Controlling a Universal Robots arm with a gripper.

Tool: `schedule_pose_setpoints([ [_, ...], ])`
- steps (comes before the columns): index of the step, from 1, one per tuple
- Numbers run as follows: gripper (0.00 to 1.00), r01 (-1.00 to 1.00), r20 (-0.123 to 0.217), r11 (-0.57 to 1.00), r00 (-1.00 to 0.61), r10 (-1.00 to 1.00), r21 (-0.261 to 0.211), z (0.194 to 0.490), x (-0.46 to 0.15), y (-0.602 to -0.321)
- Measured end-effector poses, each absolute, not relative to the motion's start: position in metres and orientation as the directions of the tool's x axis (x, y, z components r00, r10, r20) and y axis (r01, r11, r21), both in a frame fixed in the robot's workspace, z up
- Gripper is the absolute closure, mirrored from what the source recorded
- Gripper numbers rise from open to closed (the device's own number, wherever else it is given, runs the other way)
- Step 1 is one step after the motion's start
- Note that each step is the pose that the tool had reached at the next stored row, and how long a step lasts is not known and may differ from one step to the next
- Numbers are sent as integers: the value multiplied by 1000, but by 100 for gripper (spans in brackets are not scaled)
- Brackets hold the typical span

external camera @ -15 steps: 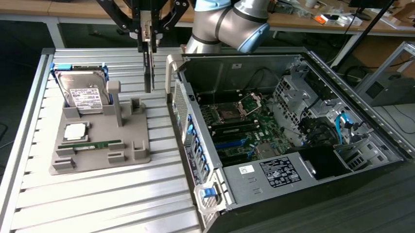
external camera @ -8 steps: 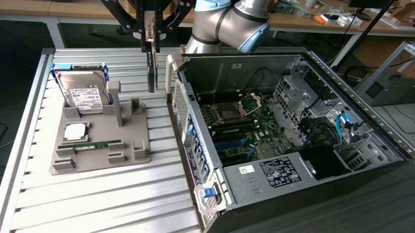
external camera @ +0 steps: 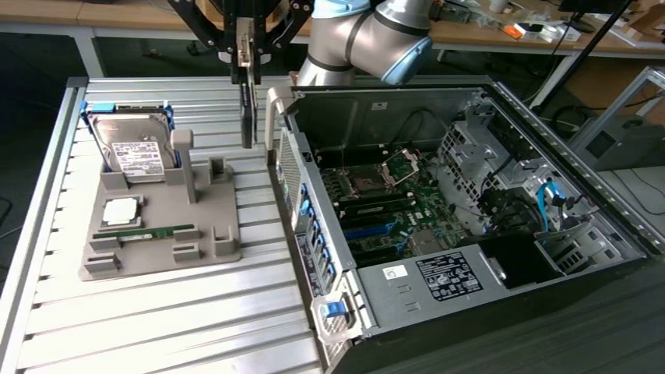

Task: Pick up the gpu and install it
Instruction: 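Pick up the gpu and move the gpu toward the slot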

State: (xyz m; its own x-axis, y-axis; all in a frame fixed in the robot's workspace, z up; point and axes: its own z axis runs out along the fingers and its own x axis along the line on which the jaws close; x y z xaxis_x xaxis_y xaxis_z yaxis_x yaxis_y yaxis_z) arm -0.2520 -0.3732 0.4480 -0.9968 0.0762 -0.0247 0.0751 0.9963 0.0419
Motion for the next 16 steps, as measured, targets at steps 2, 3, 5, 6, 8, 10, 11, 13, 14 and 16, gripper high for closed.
schedule_pose_setpoints([
  [2,73,75,-25,996,-997,76,42,448,-251,-373],
  [3,73,75,-25,996,-997,76,42,448,-250,-373],
  [5,73,75,-25,996,-997,76,42,448,-249,-373],
  [6,73,75,-25,996,-997,76,42,448,-249,-373],
  [8,73,75,-25,996,-997,76,42,448,-247,-373],
  [10,73,75,-25,996,-997,76,42,448,-245,-373],
  [11,73,75,-25,996,-997,76,42,448,-244,-373],
  [13,73,75,-25,996,-997,76,42,448,-242,-373],
  [14,73,75,-25,996,-997,76,42,448,-240,-373],
  [16,73,75,-25,996,-997,76,42,448,-238,-373],
])
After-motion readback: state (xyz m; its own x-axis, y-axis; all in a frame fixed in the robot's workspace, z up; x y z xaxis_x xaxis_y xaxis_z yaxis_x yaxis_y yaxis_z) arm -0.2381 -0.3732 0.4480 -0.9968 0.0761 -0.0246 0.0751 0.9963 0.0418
